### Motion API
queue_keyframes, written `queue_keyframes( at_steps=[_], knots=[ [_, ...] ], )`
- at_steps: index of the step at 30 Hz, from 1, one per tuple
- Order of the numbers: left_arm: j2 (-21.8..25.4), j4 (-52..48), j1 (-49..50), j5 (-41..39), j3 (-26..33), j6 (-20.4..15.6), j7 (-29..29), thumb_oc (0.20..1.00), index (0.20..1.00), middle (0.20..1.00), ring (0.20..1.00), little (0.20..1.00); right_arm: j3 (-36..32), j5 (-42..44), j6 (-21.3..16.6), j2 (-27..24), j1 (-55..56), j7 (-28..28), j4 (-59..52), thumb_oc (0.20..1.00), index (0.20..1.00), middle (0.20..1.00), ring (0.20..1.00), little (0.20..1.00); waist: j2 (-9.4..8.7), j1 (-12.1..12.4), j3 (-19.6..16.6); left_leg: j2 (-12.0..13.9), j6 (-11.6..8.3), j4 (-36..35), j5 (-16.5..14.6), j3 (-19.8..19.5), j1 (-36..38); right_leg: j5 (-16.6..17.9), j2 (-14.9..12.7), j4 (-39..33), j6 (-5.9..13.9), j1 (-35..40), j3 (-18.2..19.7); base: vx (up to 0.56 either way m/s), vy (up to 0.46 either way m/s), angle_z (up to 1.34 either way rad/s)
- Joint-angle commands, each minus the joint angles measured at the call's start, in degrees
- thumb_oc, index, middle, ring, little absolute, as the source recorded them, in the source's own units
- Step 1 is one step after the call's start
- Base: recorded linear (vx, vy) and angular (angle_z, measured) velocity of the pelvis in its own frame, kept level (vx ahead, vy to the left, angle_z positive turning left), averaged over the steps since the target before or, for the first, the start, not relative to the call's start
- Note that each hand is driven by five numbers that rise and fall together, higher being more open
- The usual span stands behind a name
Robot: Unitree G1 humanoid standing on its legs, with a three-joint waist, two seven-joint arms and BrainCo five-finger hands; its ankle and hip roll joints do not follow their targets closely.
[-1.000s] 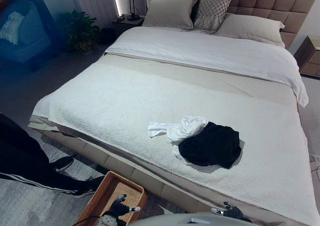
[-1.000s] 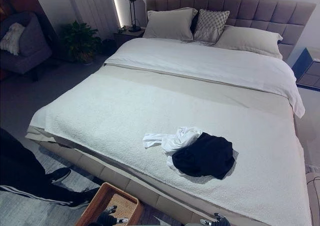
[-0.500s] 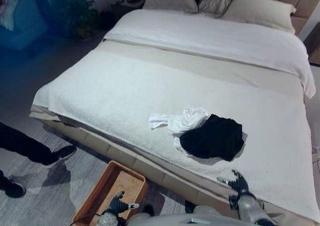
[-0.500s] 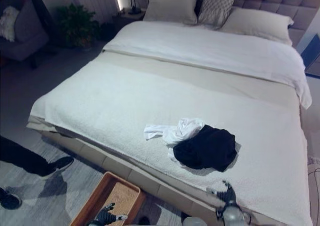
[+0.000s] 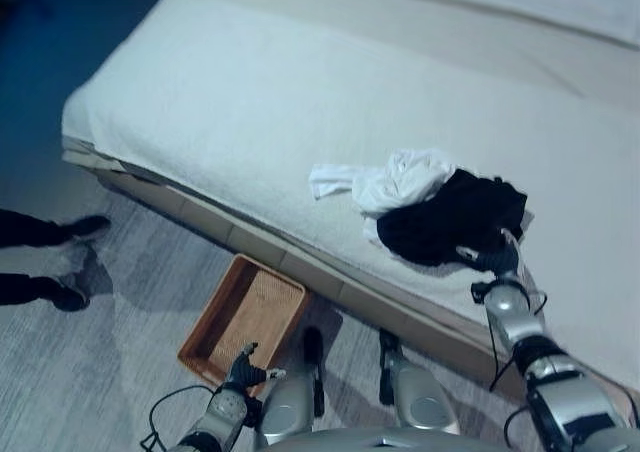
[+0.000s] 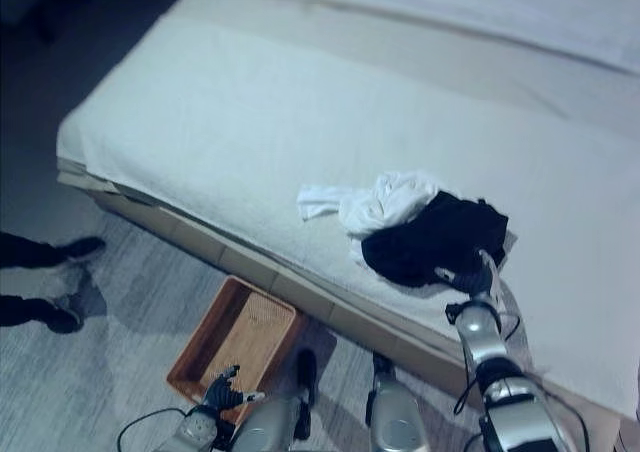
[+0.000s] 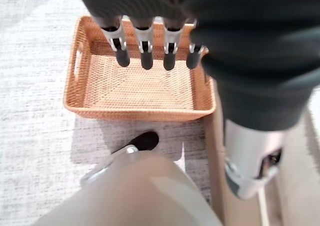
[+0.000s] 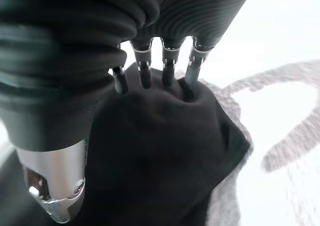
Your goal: Pick up clothes into the bucket
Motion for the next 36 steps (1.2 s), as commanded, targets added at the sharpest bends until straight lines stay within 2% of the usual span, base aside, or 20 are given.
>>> queue_keyframes(
  at_steps=[1,11,12,13,14,21,26,31,36],
  knots=[
    [-2.28,-1.53,2.08,-4.47,-3.05,-1.5,1.92,1.0,1.0,1.0,1.0,1.0,4.09,-0.56,0.17,1.14,-2.83,-1.44,3.57,1.0,1.0,1.0,1.0,1.0,-3.33,0.89,-2.15,-2.34,1.31,6.45,-2.19,-2.69,-5.33,-6.34,-3.87,9.28,2.96,-1.73,1.45,0.0,0.0,0.0],
    [-3.0,-6.05,-2.38,-7.52,-8.78,-1.94,3.47,1.0,1.0,1.0,1.0,1.0,8.8,-0.37,2.59,-1.74,-17.16,-1.89,12.32,1.0,1.0,1.0,1.0,1.0,-1.85,2.02,3.82,-2.94,1.32,9.27,-1.41,-4.84,-12.48,-8.12,-5.24,16.36,2.32,-9.79,0.85,-0.02,-0.013,0.07],
    [-2.96,-6.82,-2.79,-7.73,-9.17,-2.16,3.43,1.0,1.0,1.0,1.0,1.0,9.15,-0.46,2.6,-2.33,-18.01,-1.75,12.63,0.843,0.843,0.843,0.843,0.843,-1.68,2.26,4.16,-3.09,1.3,9.32,-1.24,-5.13,-12.86,-8.25,-5.54,16.78,2.32,-10.03,0.52,-0.01,-0.004,0.13],
    [-2.96,-6.82,-2.8,-7.73,-9.17,-2.16,3.43,1.0,1.0,1.0,1.0,1.0,9.16,-0.46,2.59,-2.34,-18.03,-1.74,12.64,0.395,0.395,0.395,0.395,0.395,-1.68,2.23,4.16,-3.1,1.3,9.33,-1.24,-5.15,-12.88,-8.26,-5.55,16.8,2.32,-10.04,0.5,0.0,-0.005,0.12],
    [-3.08,-7.79,-3.42,-7.94,-10.02,-2.39,3.32,1.0,1.0,1.0,1.0,1.0,9.22,-0.05,2.51,-3.29,-19.15,-1.16,13.12,0.2,0.2,0.2,0.2,0.2,-1.25,2.58,4.62,-3.53,1.25,9.16,-0.99,-5.78,-12.88,-8.56,-6.19,17.14,2.41,-9.9,-0.14,0.01,0.001,0.12],
    [-3.67,-6.84,-4.42,-7.48,-10.42,-2.47,3.32,1.0,1.0,1.0,1.0,1.0,8.09,2.35,0.85,-3.99,-19.76,-1.45,9.89,0.2,0.2,0.2,0.2,0.2,-0.54,2.78,4.64,-4.78,0.94,7.81,-0.54,-8.12,-10.91,-9.15,-8.29,17.55,2.87,-7.64,-2.2,0.01,-0.006,0.24],
    [-3.41,-4.78,-4.21,-6.57,-9.13,-2.35,3.11,1.0,1.0,1.0,1.0,1.0,7.3,4.28,-0.78,-3.54,-19.16,-2.08,3.85,0.2,0.2,0.2,0.2,0.2,-1.11,2.59,3.33,-4.68,0.74,6.44,-0.23,-8.06,-9.31,-8.32,-8.61,15.88,3.15,-5.84,-2.59,0.0,0.029,0.12],
    [-1.53,-2.5,-3.22,-5.18,-5.52,-2.16,2.27,1.0,1.0,1.0,1.0,1.0,5.89,5.52,-2.72,-5.93,-17.66,-1.21,-9.77,0.2,0.2,0.2,0.2,0.2,-4.06,1.64,0.22,-3.37,0.54,4.72,-0.52,-5.82,-6.57,-5.79,-7.39,11.53,3.83,-3.32,-1.31,0.0,0.041,-0.05],
    [0.77,-3.92,-1.6,-5.9,-1.73,-2.48,1.95,1.0,1.0,1.0,1.0,1.0,2.53,5.06,-3.83,-8.93,-13.79,-0.55,-20.53,0.2,0.2,0.2,0.2,0.2,-6.07,0.91,-2.97,-2.46,0.49,3.67,-1.06,-3.63,-3.57,-3.95,-5.98,7.67,4.5,-0.18,-0.12,0.03,0.025,-0.26]
  ],
)
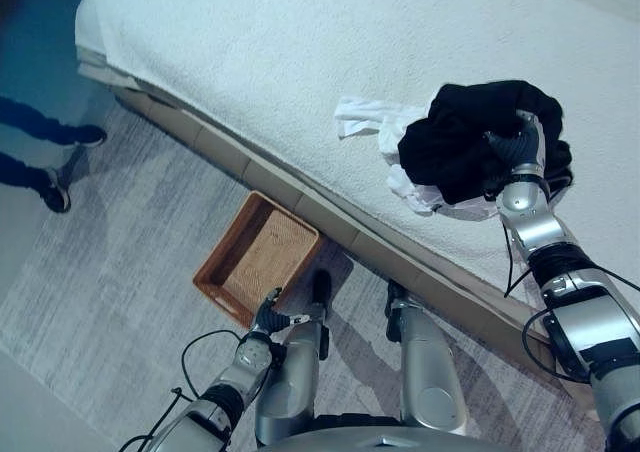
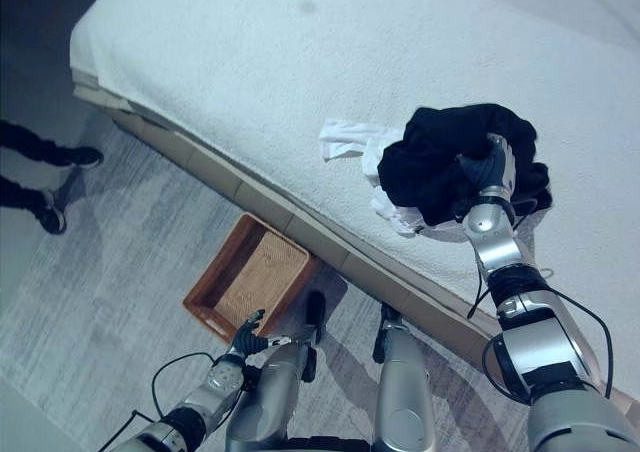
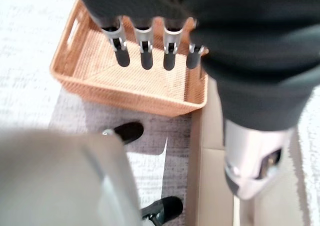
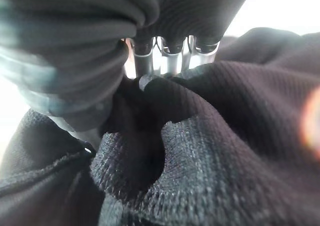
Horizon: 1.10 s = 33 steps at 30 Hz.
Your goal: Pick up clothes into the bucket
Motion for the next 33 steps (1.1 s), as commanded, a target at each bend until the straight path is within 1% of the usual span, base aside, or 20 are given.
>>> queue_keyframes(
  at_steps=[1,4,7,12,13,14,17,18,19,21,24,25,26,27,28,30,31,32,33],
  knots=[
    [2.85,-0.59,4.02,0.38,1.45,-1.44,0.26,1.0,1.0,1.0,1.0,1.0,-2.62,0.61,-5.62,-0.99,0.51,-0.7,-4.3,0.2,0.2,0.2,0.2,0.2,-6.39,-0.82,-6.95,-0.71,-0.64,1.94,-3.67,-0.21,0.45,0.0,-3.24,-4.77,5.9,7.38,1.72,0.03,0.009,-0.29],
    [4.28,-4.05,4.82,-0.67,3.96,-2.15,0.51,1.0,1.0,1.0,1.0,1.0,-4.8,0.2,-6.05,-2.86,2.39,-0.37,-8.23,0.2,0.2,0.2,0.2,0.2,-7.69,-0.95,-9.04,-0.21,-0.86,1.13,-4.06,1.25,3.01,0.59,-2.04,-7.83,6.09,10.32,2.27,0.05,-0.023,-0.3],
    [5.55,-10.17,5.37,-2.18,5.96,-3.29,0.8,1.0,1.0,1.0,1.0,1.0,-6.38,0.62,-6.84,-3.71,3.8,0.35,-12.56,0.2,0.2,0.2,0.2,0.2,-8.83,-1.35,-11.59,0.55,-1.14,-0.21,-4.22,2.45,5.66,1.2,-0.61,-11.11,6.08,13.29,2.58,0.05,-0.039,-0.26],
    [7.83,-22.67,6.9,-4.12,8.33,-4.06,0.15,1.0,1.0,1.0,1.0,1.0,-6.89,1.29,-6.95,-4.33,6.43,3.7,-18.76,0.2,0.2,0.2,0.2,0.2,-9.82,-1.68,-14.75,1.91,-1.45,-1.62,-4.41,4.32,9.53,1.39,0.38,-13.19,5.96,16.81,3.17,0.05,-0.026,-0.2],
    [7.84,-22.69,6.91,-4.12,8.33,-4.05,0.15,1.0,1.0,1.0,1.0,1.0,-6.91,1.28,-6.94,-4.32,6.45,3.7,-18.78,0.2,0.2,0.2,0.2,0.2,-9.83,-1.66,-14.72,1.91,-1.46,-1.64,-4.41,4.33,9.59,1.4,0.39,-13.2,5.96,16.85,3.18,0.07,-0.038,-0.27],
    [8.74,-28.24,6.87,-5.38,8.96,-3.86,-0.81,1.0,1.0,1.0,1.0,1.0,-6.22,1.94,-6.74,-4.95,7.46,6.44,-21.56,0.2,0.2,0.2,0.2,0.2,-10.09,-1.92,-16.09,2.44,-1.69,-2.16,-4.46,4.88,11.05,1.18,0.8,-13.73,5.91,18.3,3.15,0.08,-0.038,-0.19],
    [11.45,-35.37,4.99,-5.96,8.92,-3.41,-2.93,1.0,1.0,1.0,1.0,1.0,-4.57,5.14,-6.77,-6.11,9.04,11.74,-25.71,0.2,0.2,0.2,0.2,0.2,-10.33,-2.55,-17.96,3.12,-1.96,-2.94,-4.58,5.48,13.08,0.85,1.16,-14.4,5.77,20.21,3.01,0.07,-0.032,-0.05],
    [11.49,-35.51,5.07,-5.97,8.93,-3.31,-2.95,1.0,1.0,1.0,1.0,1.0,-4.63,5.18,-6.74,-6.12,9.12,11.8,-25.78,0.2,0.2,0.2,0.2,0.2,-10.34,-2.53,-17.91,3.14,-1.97,-2.98,-4.59,5.47,13.2,0.84,1.17,-14.44,5.76,20.33,3.0,0.06,-0.034,-0.04],
    [13.69,-38.68,2.88,-5.34,8.46,-2.99,-4.22,1.0,1.0,1.0,1.0,1.0,-3.09,7.43,-6.21,-8.26,9.67,15.77,-28.22,0.2,0.2,0.2,0.2,0.2,-10.51,-2.9,-18.95,3.4,-2.19,-3.05,-4.74,5.67,14.14,0.56,1.37,-14.63,5.63,21.43,2.95,0.07,-0.037,-0.02],
    [15.84,-42.5,0.21,-4.32,7.59,-2.68,-5.36,1.0,1.0,1.0,1.0,1.0,-1.06,10.12,-5.72,-10.76,9.97,20.49,-31.29,0.2,0.2,0.2,0.2,0.2,-10.64,-3.15,-19.9,3.67,-2.38,-3.39,-4.85,5.79,15.18,0.35,1.47,-15.01,5.49,22.56,2.74,0.08,-0.039,0.0],
    [16.88,-46.22,-3.35,-3.03,4.89,-2.35,-7.13,1.0,1.0,1.0,1.0,1.0,2.31,16.52,-4.93,-13.8,10.35,27.68,-36.89,0.2,0.2,0.2,0.2,0.2,-10.83,-3.56,-21.07,3.94,-2.63,-3.82,-4.94,5.93,16.44,0.07,1.49,-15.43,5.43,24.1,2.39,0.05,-0.02,0.03],
    [16.85,-46.23,-3.37,-3.03,4.88,-2.33,-7.14,1.0,1.0,1.0,1.0,1.0,2.26,16.61,-4.9,-13.88,10.38,27.75,-36.93,0.2,0.2,0.2,0.2,0.2,-10.8,-3.54,-21.0,3.95,-2.63,-3.84,-4.95,5.91,16.52,0.06,1.49,-15.46,5.43,24.2,2.37,0.06,-0.008,0.02],
    [16.71,-47.18,-4.71,-2.79,3.1,-1.97,-8.25,1.0,1.0,1.0,1.0,1.0,3.75,20.41,-4.65,-15.13,10.7,30.97,-39.55,0.2,0.2,0.2,0.2,0.2,-10.79,-3.73,-21.81,4.0,-2.68,-4.21,-5.01,5.94,17.21,0.0,1.44,-15.81,5.44,24.91,2.24,0.06,0.002,0.02],
    [16.28,-47.22,-5.67,-2.57,1.63,-1.66,-9.04,1.0,1.0,1.0,1.0,1.0,5.44,22.51,-4.07,-15.81,10.52,33.02,-41.15,0.2,0.2,0.2,0.2,0.2,-10.81,-3.88,-22.11,4.02,-2.73,-4.38,-5.02,6.01,17.6,-0.06,1.42,-15.91,5.45,25.3,2.19,0.07,0.003,0.01],
    [15.95,-46.98,-6.33,-2.46,0.92,-1.61,-9.44,1.0,1.0,1.0,1.0,1.0,5.98,23.99,-3.77,-16.61,10.23,33.94,-41.91,0.2,0.2,0.2,0.2,0.2,-10.78,-3.98,-22.22,4.0,-2.75,-4.52,-5.04,5.98,17.86,-0.1,1.39,-16.05,5.44,25.63,2.13,0.04,0.005,0.01],
    [14.49,-46.63,-8.16,-2.3,-1.42,-1.36,-10.1,1.0,1.0,1.0,1.0,1.0,8.07,29.23,-3.0,-16.55,9.87,36.82,-44.21,0.2,0.2,0.2,0.2,0.2,-10.77,-4.21,-22.57,4.01,-2.77,-4.75,-5.05,5.9,18.39,-0.17,1.27,-16.11,5.41,26.18,2.04,0.03,0.007,0.03],
    [14.48,-46.63,-8.17,-2.3,-1.42,-1.36,-10.1,1.0,1.0,1.0,1.0,1.0,8.07,29.24,-3.01,-16.55,9.87,36.82,-44.2,0.2,0.2,0.2,0.2,0.2,-10.77,-4.21,-22.56,4.01,-2.77,-4.75,-5.05,5.9,18.4,-0.17,1.27,-16.11,5.41,26.19,2.04,0.03,0.013,0.04],
    [12.85,-46.36,-9.03,-2.43,-2.91,-1.06,-10.55,1.0,1.0,1.0,1.0,1.0,9.06,32.89,-2.67,-16.24,9.84,38.8,-46.58,0.2,0.2,0.2,0.2,0.2,-10.73,-4.42,-22.88,3.95,-2.71,-5.06,-5.01,5.89,18.78,-0.24,1.14,-16.19,5.37,26.66,1.96,0.0,0.0,0.0],
    [12.1,-46.11,-9.44,-2.37,-3.45,-1.0,-10.65,1.0,1.0,1.0,1.0,1.0,9.55,34.22,-2.39,-16.03,9.82,39.62,-47.46,0.2,0.2,0.2,0.2,0.2,-10.7,-4.5,-22.99,3.92,-2.67,-5.16,-5.01,5.82,18.93,-0.25,1.1,-16.18,5.37,26.84,1.88,0.0,0.0,0.0]
  ],
)
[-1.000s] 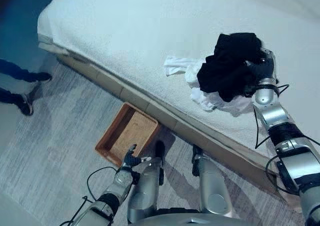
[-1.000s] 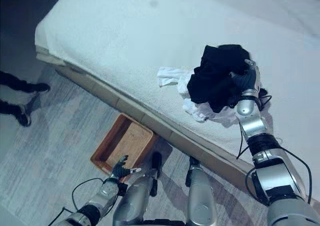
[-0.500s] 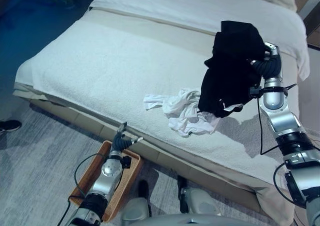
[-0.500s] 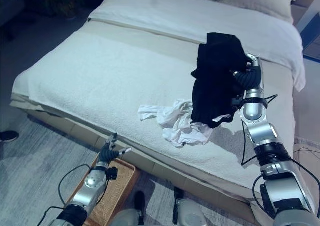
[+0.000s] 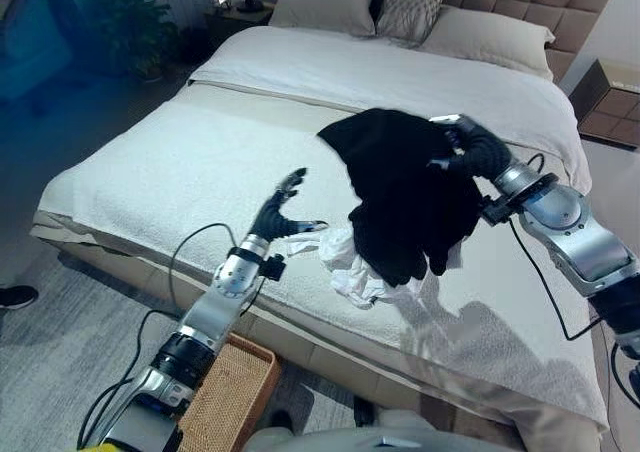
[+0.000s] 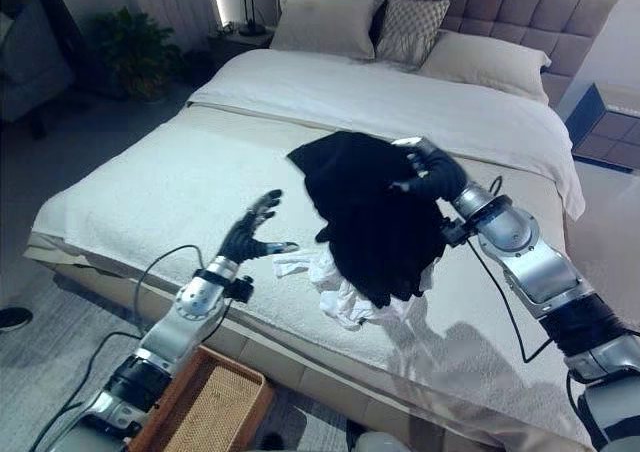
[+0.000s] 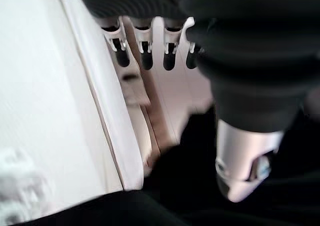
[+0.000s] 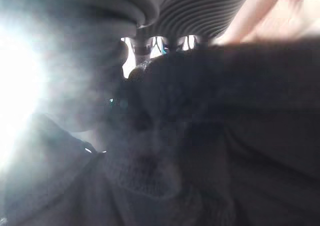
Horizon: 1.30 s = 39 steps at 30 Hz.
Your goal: Pick up clothes into the bucket
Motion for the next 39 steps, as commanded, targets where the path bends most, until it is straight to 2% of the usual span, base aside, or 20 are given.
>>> queue_keyframes(
  at_steps=[1,10,17,18,19,20,21,22,23,25,28,29,30,31,32,33,34,35,36,39],
  knots=[
    [-1.46,2.63,-3.89,1.16,-2.07,-1.16,-0.55,1.0,1.0,1.0,1.0,1.0,0.17,10.8,-1.3,1.78,-2.99,3.52,-4.72,0.2,0.2,0.2,0.2,0.2,-3.72,-0.87,-4.26,-0.58,-1.62,4.51,-3.96,-0.59,-2.02,-7.16,-4.94,5.93,4.4,2.81,-1.97,0.01,0.011,0.03],
    [-5.16,2.49,-7.19,-8.49,-7.78,0.94,-3.99,1.0,1.0,1.0,1.0,1.0,4.65,16.56,-0.35,4.32,-5.04,6.2,-10.06,0.2,0.2,0.2,0.2,0.2,-3.18,-1.18,-4.04,-1.08,-1.29,4.35,-3.78,-1.2,-2.18,-6.5,-5.27,5.36,4.56,2.69,-2.25,0.0,0.003,0.01],
    [-6.45,2.82,-8.79,-18.29,-11.45,3.27,-6.91,1.0,1.0,1.0,1.0,1.0,3.83,19.56,-0.6,8.28,-4.36,5.69,-12.1,0.2,0.2,0.2,0.2,0.2,-2.64,-1.33,-3.58,-1.4,-1.03,4.93,-3.8,-1.67,-2.7,-6.44,-5.56,5.45,4.62,2.75,-2.36,0.0,0.0,0.0],
    [-4.21,5.71,-2.86,-19.28,-10.99,3.2,-11.17,1.0,1.0,1.0,1.0,1.0,1.92,20.41,-1.44,8.78,-3.55,6.14,-12.47,0.2,0.2,0.2,0.2,0.2,-2.52,-1.0,-3.44,-1.46,-1.04,5.22,-3.91,-1.65,-2.81,-6.49,-5.62,5.49,4.6,2.74,-2.32,0.0,0.0,0.0],
    [-3.96,5.82,-0.76,-20.38,-11.52,2.94,-12.27,1.0,1.0,1.0,1.0,1.0,2.29,21.11,-1.9,9.17,-3.43,6.44,-12.75,0.2,0.2,0.2,0.2,0.2,-2.52,-0.84,-3.43,-1.5,-1.05,5.41,-3.99,-1.72,-2.86,-6.52,-5.62,5.53,4.61,2.72,-2.23,0.0,0.0,0.0],
    [-3.86,5.38,1.35,-23.5,-12.97,3.92,-14.06,0.545,0.545,0.545,0.545,0.545,2.05,21.52,-2.32,9.67,-3.07,6.21,-13.44,0.2,0.2,0.2,0.2,0.2,-2.41,-0.86,-3.4,-1.58,-1.02,5.63,-4.1,-1.77,-3.01,-6.56,-5.68,5.59,4.61,2.63,-2.24,0.0,0.0,0.0],
    [-3.81,4.93,2.09,-26.4,-14.22,4.56,-15.72,0.388,0.388,0.388,0.388,0.388,2.27,21.76,-2.54,10.43,-2.66,6.3,-13.31,0.2,0.2,0.2,0.2,0.2,-2.35,-0.83,-3.45,-1.64,-1.01,5.77,-4.21,-1.79,-3.09,-6.64,-5.68,5.64,4.59,2.59,-2.2,0.0,0.0,0.0],
    [-3.8,4.93,2.09,-26.4,-14.22,4.56,-15.72,0.291,0.291,0.291,0.291,0.291,2.27,21.76,-2.54,10.43,-2.66,6.3,-13.31,0.2,0.2,0.2,0.2,0.2,-2.35,-0.83,-3.46,-1.64,-1.01,5.78,-4.21,-1.79,-3.09,-6.64,-5.68,5.64,4.59,2.58,-2.2,0.0,0.0,0.0],
    [-3.66,4.18,2.42,-30.28,-15.76,5.82,-17.41,0.2,0.2,0.2,0.2,0.2,2.62,21.46,-2.74,10.8,-2.87,6.01,-13.41,0.2,0.2,0.2,0.2,0.2,-2.25,-0.96,-3.39,-1.72,-1.0,5.95,-4.27,-1.79,-3.16,-6.64,-5.7,5.69,4.58,2.51,-2.1,0.0,0.0,0.0],
    [-2.27,-0.15,1.86,-41.02,-21.27,10.18,-22.59,0.2,0.2,0.2,0.2,0.2,3.02,20.93,-3.2,11.51,-2.56,5.43,-12.66,0.2,0.2,0.2,0.2,0.2,-1.98,-1.28,-3.35,-1.9,-0.91,6.5,-4.61,-1.82,-3.3,-6.75,-5.84,5.82,4.59,2.45,-1.87,0.0,0.004,0.08],
    [-1.52,-2.42,0.77,-47.26,-24.55,12.43,-24.6,0.2,0.2,0.2,0.2,0.2,3.49,20.31,-3.49,11.61,-2.6,4.88,-11.6,0.2,0.2,0.2,0.2,0.2,-1.89,-1.55,-3.4,-2.04,-0.86,6.92,-4.81,-1.94,-3.6,-6.82,-5.91,5.84,4.59,2.38,-1.59,0.0,0.0,0.02],
    [-2.31,0.73,-2.79,-49.09,-23.58,14.64,-24.64,0.2,0.2,0.2,0.2,0.2,4.33,20.18,-3.16,12.11,-3.32,5.09,-11.27,0.2,0.2,0.2,0.2,0.2,-1.92,-1.99,-3.71,-1.99,-0.9,6.83,-4.78,-1.76,-3.57,-6.79,-5.91,5.83,4.68,2.26,-1.34,0.0,0.0,0.0],
    [-4.11,1.76,-4.11,-53.53,-22.35,15.02,-23.65,0.2,0.2,0.2,0.2,0.2,4.87,19.85,-3.16,12.43,-3.69,4.5,-10.9,0.2,0.2,0.2,0.2,0.2,-1.83,-2.36,-3.77,-1.99,-0.85,6.77,-4.78,-1.58,-3.46,-6.76,-5.87,5.9,4.72,2.18,-1.06,0.0,0.0,0.0],
    [-4.12,1.76,-4.11,-53.53,-22.34,15.02,-23.65,0.2,0.2,0.2,0.2,0.2,4.88,19.85,-3.16,12.43,-3.7,4.5,-10.9,0.2,0.2,0.2,0.2,0.2,-1.82,-2.36,-3.76,-1.99,-0.86,6.77,-4.78,-1.58,-3.46,-6.76,-5.87,5.9,4.72,2.18,-1.06,0.01,0.012,-0.05],
    [-1.26,-0.53,-1.77,-56.53,-19.14,12.61,-23.8,0.2,0.2,0.2,0.2,0.2,1.71,19.35,-3.25,11.48,-0.54,3.85,-9.34,0.2,0.2,0.2,0.2,0.2,-1.69,-2.39,-3.87,-2.07,-0.76,6.86,-4.81,-1.48,-3.5,-6.64,-5.96,5.82,4.76,2.17,-1.0,0.01,0.012,-0.08],
    [1.35,-1.62,-0.79,-57.13,-18.18,14.07,-25.26,0.2,0.2,0.2,0.2,0.2,0.49,19.16,-3.25,10.62,-0.23,3.82,-9.02,0.2,0.2,0.2,0.2,0.2,-1.69,-2.18,-4.05,-2.11,-0.76,6.78,-4.84,-1.54,-3.51,-6.62,-6.0,5.67,4.75,2.18,-0.95,0.01,0.011,-0.1],
    [1.44,-1.69,-0.75,-57.16,-18.17,14.1,-25.25,0.2,0.2,0.2,0.2,0.2,0.47,19.16,-3.25,10.66,-0.21,3.83,-9.03,0.2,0.2,0.2,0.2,0.2,-1.74,-2.19,-4.06,-2.11,-0.76,6.78,-4.84,-1.54,-3.5,-6.62,-6.0,5.66,4.75,2.19,-0.95,0.02,0.008,-0.05],
    [-1.99,6.99,-2.55,-50.98,-17.43,14.83,-25.82,0.2,0.2,0.2,0.2,0.2,1.34,18.39,-3.73,12.32,-0.45,3.44,-6.75,0.2,0.2,0.2,0.2,0.2,-1.83,-2.73,-4.35,-2.09,-0.8,6.77,-4.97,-1.27,-3.35,-6.6,-5.97,5.8,4.84,2.08,-0.48,0.01,0.007,-0.05],
    [-2.74,8.83,-1.38,-47.8,-15.16,11.83,-24.51,0.2,0.2,0.2,0.2,0.2,-0.1,17.63,-3.83,13.05,0.57,3.15,-6.73,0.2,0.2,0.2,0.2,0.2,-1.84,-2.77,-4.34,-2.12,-0.72,6.87,-5.0,-1.25,-3.43,-6.54,-5.99,5.83,4.8,1.99,-0.43,0.01,0.007,-0.03],
    [-2.72,2.65,0.56,-51.3,-15.47,11.22,-23.75,0.2,0.2,0.2,0.2,0.2,-4.63,15.53,-4.14,13.47,4.22,1.59,-5.61,0.2,0.2,0.2,0.2,0.2,-1.85,-2.45,-4.26,-2.35,-0.46,6.95,-5.04,-1.67,-3.73,-6.47,-6.07,5.77,4.68,1.99,-0.57,-0.01,0.002,-0.04]
  ],
)
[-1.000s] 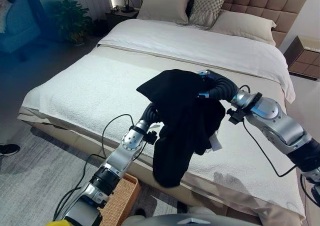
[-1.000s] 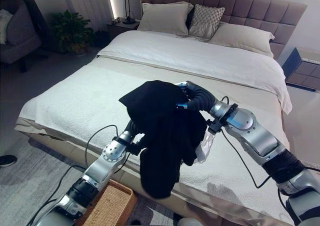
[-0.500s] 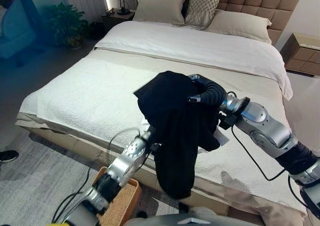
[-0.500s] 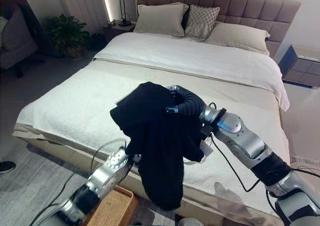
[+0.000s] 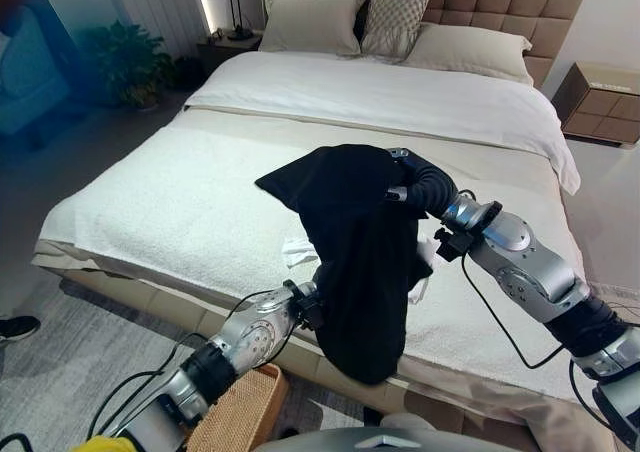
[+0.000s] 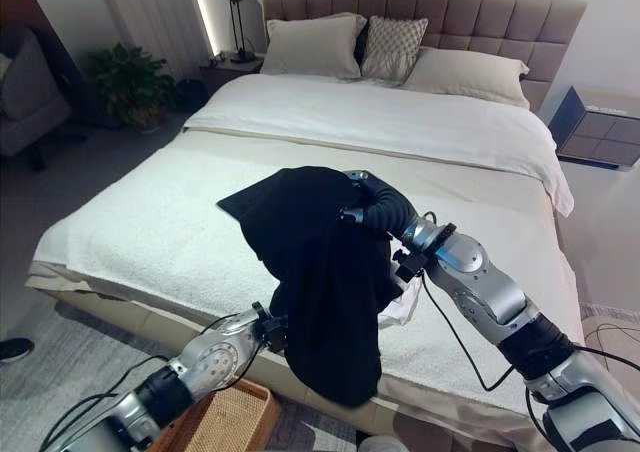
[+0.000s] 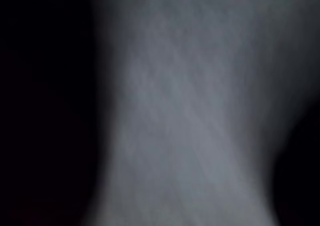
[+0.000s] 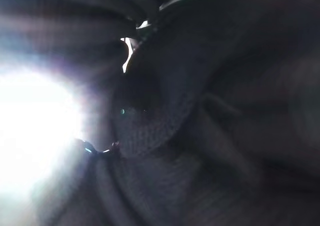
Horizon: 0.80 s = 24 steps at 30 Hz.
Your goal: Pick up clothes into the bucket
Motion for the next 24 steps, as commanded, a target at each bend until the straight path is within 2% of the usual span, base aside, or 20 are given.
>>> queue_keyframes(
  at_steps=[1,10,24],
  knots=[
    [1.27,-6.9,-1.38,-2.52,-2.75,-2.44,-0.38,0.2,0.2,0.2,0.2,0.2,-8.22,-0.79,-5.82,3.24,-1.98,-2.65,-0.79,0.2,0.2,0.2,0.2,0.2,-3.88,0.32,-1.19,-1.24,-0.17,7.22,-4.76,-1.61,-3.88,-6.4,-5.02,5.7,4.4,2.16,-0.97,0.0,0.0,0.04],
    [-1.67,-5.79,2.75,-4.4,0.59,-0.98,-1.19,0.2,0.2,0.2,0.2,0.2,-12.06,-6.93,-4.77,4.2,1.8,-4.03,3.21,0.2,0.2,0.2,0.2,0.2,-4.08,0.87,-1.27,-1.44,0.09,7.28,-4.95,-1.77,-4.01,-6.16,-5.09,5.05,4.48,2.26,-0.77,0.0,0.0,0.02],
    [-3.35,-4.83,6.4,-3.71,5.77,-2.0,-0.54,0.2,0.2,0.2,0.2,0.2,-17.79,-15.78,-4.8,6.09,5.09,-7.72,9.33,0.2,0.2,0.2,0.2,0.2,-4.24,1.42,-1.0,-1.66,0.33,7.63,-5.14,-1.88,-4.35,-6.09,-5.04,4.85,4.39,2.19,-0.79,0.0,0.0,0.0]
  ],
)
